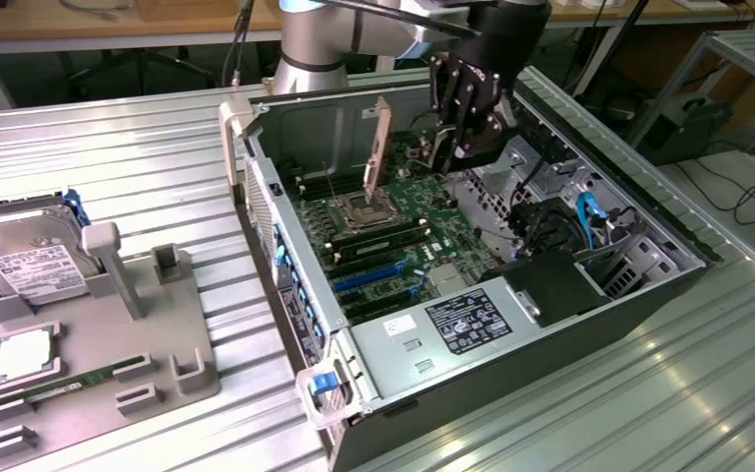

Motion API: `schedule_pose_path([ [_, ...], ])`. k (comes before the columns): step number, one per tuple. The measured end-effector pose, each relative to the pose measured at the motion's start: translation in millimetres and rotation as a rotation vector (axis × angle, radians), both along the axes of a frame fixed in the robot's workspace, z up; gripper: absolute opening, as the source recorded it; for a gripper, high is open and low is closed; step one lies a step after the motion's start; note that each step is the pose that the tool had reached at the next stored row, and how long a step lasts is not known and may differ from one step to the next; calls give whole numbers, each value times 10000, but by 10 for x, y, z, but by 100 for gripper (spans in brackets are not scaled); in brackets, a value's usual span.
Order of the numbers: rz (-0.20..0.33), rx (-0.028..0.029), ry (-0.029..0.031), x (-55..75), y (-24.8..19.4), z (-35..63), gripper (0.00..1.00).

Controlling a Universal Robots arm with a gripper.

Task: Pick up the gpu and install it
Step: 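Insert the gpu into the slot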

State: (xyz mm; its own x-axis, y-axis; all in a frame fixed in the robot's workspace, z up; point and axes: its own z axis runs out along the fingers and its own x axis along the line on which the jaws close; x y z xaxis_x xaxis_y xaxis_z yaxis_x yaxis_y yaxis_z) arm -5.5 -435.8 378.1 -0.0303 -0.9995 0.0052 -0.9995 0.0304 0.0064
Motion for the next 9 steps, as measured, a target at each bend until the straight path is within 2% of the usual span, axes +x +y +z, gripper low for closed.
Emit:
schedule_pose_path([
  [2,880,78,1,0,0,-66,28],
  [3,1135,120,0,0,-2,-87,28],
  [5,1422,131,1,0,-5,-127,28],
  [9,1524,133,2,0,-6,-144,28],
])
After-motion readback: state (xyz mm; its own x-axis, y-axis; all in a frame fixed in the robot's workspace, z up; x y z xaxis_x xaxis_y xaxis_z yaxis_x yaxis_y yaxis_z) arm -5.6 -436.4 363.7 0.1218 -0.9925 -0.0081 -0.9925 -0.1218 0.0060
